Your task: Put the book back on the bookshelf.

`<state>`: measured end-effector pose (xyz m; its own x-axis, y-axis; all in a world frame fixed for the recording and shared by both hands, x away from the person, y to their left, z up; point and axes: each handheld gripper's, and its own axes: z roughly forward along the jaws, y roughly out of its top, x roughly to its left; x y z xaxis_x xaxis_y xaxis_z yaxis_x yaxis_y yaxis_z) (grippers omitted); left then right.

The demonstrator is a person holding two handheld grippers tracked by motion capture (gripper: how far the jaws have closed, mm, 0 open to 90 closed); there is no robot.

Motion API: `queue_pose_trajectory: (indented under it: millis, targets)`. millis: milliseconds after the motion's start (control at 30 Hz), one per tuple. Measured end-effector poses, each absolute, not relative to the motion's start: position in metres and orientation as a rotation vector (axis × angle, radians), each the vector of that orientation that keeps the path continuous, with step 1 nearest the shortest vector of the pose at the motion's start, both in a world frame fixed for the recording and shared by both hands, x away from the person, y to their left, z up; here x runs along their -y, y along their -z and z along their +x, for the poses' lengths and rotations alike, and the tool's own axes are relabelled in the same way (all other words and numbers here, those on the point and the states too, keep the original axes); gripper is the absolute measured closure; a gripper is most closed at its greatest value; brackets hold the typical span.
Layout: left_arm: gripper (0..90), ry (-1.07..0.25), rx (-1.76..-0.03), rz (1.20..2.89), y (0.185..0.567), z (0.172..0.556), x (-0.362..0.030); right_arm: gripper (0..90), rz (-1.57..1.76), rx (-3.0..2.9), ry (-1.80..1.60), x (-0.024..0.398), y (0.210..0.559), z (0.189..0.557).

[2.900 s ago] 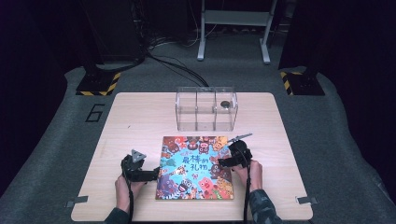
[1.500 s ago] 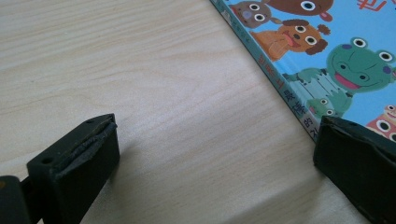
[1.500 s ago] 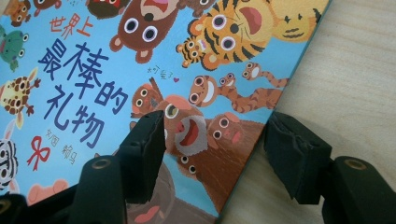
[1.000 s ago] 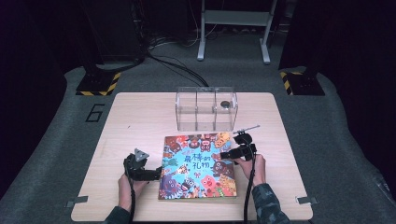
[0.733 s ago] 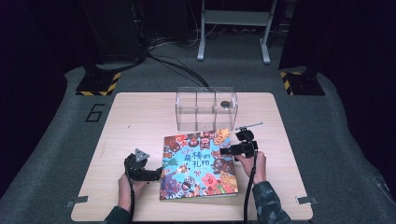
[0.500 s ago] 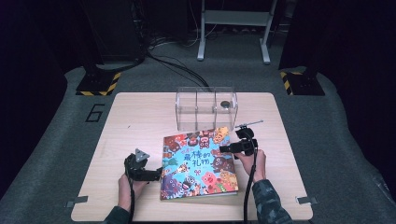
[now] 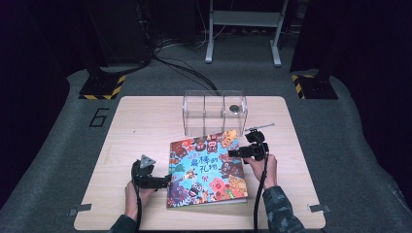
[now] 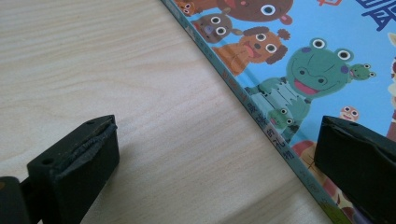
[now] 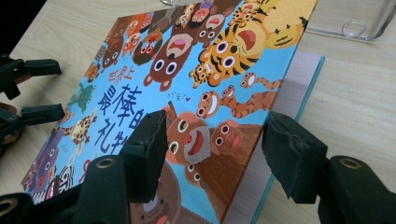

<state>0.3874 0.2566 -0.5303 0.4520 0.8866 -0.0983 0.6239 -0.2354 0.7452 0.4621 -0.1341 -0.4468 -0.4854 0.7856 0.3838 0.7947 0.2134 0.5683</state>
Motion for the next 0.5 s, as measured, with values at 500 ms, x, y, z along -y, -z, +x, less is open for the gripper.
queue_pose_trajectory:
  millis: [500]
  targets:
    - [0.4,-0.438,-1.224,1.983,0.5307,0.3893,-0.2583,37.2,-1.554,2.416,1.166,0.1312,0.4436,0.4688]
